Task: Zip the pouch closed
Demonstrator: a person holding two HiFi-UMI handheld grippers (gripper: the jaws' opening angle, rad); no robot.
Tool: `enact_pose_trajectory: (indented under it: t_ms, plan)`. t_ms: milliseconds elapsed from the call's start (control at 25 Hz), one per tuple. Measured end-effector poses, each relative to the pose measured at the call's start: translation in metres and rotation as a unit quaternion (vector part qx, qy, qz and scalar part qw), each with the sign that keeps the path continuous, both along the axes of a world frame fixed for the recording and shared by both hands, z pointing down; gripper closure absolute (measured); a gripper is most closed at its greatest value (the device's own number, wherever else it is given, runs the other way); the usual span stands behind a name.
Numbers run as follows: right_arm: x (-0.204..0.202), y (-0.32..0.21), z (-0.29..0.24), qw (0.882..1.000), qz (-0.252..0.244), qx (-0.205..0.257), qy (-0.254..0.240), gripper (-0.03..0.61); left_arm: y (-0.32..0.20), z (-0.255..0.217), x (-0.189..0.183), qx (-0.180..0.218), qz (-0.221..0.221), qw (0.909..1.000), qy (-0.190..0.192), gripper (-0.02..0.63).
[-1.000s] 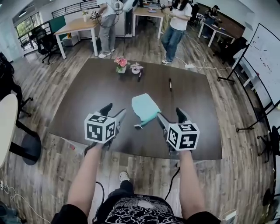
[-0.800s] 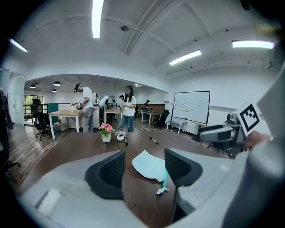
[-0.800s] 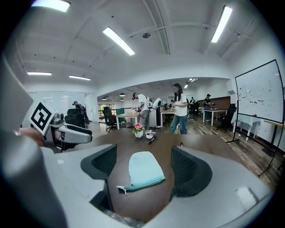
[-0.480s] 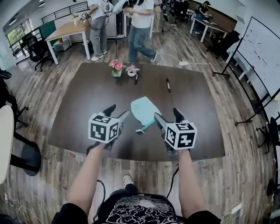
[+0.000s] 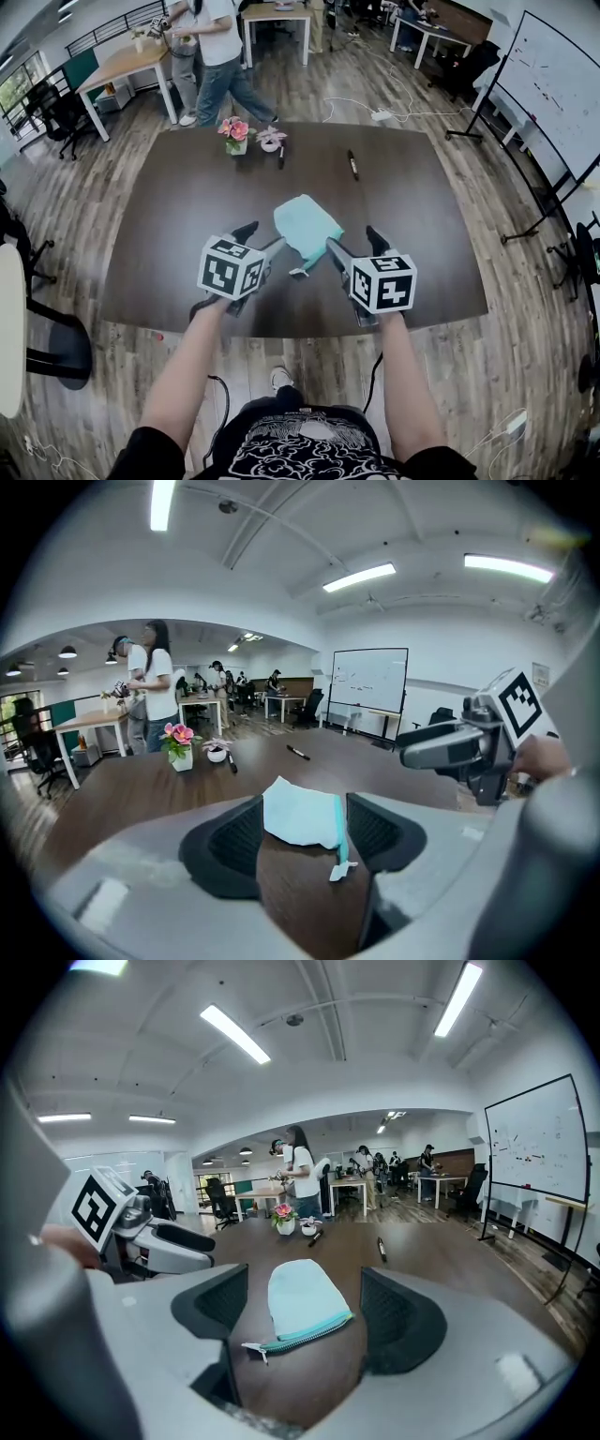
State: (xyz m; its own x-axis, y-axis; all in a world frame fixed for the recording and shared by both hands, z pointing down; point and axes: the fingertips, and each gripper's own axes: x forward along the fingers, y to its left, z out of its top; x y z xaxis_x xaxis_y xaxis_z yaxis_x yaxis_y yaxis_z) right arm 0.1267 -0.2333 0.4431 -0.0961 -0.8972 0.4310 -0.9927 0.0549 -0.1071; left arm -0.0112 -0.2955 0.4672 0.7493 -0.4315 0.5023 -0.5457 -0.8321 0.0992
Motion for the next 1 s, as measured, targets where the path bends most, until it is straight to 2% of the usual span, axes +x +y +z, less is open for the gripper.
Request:
enact_pose_trajectory:
  t_ms: [200,400,640,1000]
  plan:
    - [-0.004,-0.002,0.016,1.0,0.005,-0.013,-0.004,0.215,0.007,0.021,0.014,-0.006,0.058,0.9978,-0.03,0.34]
    - [-0.008,-0.002,0.031,1.0,0.013,-0.026,-0.006,0.221,0.016,0.043,0.027,-0.014,0.115,0.9914,-0.061,0.341]
    - [-0.01,-0.003,0.043,0.999,0.025,-0.035,-0.014,0.221,0.028,0.074,0.036,-0.024,0.182,0.9769,-0.109,0.341]
    - [-0.005,-0.008,0.058,0.998,0.043,-0.04,-0.028,0.224,0.044,0.117,0.043,-0.05,0.248,0.956,-0.149,0.341]
